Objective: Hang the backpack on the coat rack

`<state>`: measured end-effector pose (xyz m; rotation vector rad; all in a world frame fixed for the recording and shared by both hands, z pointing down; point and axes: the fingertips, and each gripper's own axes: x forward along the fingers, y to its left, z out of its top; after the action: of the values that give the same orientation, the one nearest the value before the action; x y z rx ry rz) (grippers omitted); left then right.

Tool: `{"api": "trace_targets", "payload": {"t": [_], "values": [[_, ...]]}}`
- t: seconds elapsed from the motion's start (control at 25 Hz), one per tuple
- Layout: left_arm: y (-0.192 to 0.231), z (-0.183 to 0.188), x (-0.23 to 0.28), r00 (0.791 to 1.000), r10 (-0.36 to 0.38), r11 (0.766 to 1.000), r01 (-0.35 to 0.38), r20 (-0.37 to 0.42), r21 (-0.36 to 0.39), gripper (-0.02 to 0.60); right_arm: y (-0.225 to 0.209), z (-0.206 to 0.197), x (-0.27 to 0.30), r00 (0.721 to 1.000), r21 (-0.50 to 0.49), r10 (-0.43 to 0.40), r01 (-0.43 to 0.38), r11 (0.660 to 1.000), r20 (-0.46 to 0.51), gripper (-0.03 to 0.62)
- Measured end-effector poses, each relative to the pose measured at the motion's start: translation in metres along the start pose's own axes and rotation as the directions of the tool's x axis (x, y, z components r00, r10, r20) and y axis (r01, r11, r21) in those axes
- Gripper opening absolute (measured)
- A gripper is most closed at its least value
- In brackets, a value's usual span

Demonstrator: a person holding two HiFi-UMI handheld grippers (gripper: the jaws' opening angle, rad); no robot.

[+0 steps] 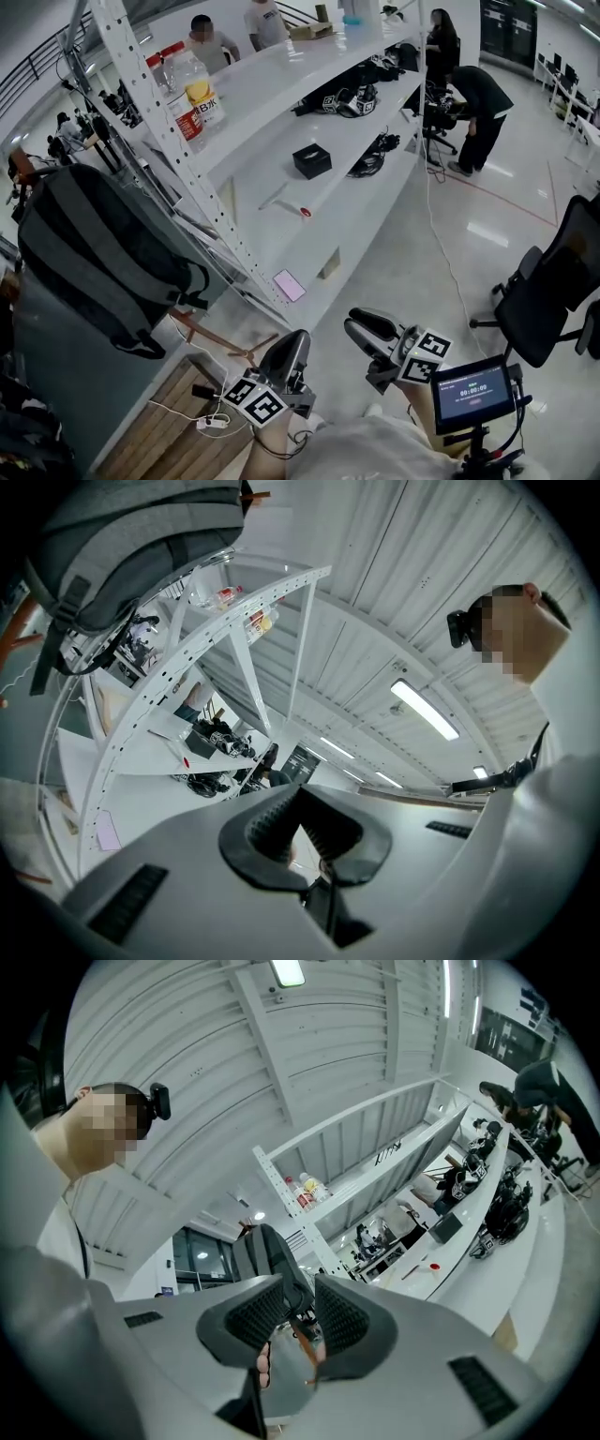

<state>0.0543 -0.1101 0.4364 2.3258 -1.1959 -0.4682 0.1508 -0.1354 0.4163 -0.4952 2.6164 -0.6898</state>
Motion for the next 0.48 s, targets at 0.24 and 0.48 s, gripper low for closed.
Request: {"api": "trace_targets", "payload": {"t": [0.24,0.48], "values": [[-0.002,0.017,-0.001,1.000,-0.025,1.000,0.025,0.006,0.016,0.006,0.009,0.003,0.005,1.000,-0.023,-0.018,0.018,1.000,0.015,0.115],[0.012,0.029,-0.021,1.000,-0.029,0.999,0.029,0.009,0.016,0.006,0.022,-0.012,0.029,1.000,-0.024,-0.017,0.017,1.000,0.010,0.115]]}}
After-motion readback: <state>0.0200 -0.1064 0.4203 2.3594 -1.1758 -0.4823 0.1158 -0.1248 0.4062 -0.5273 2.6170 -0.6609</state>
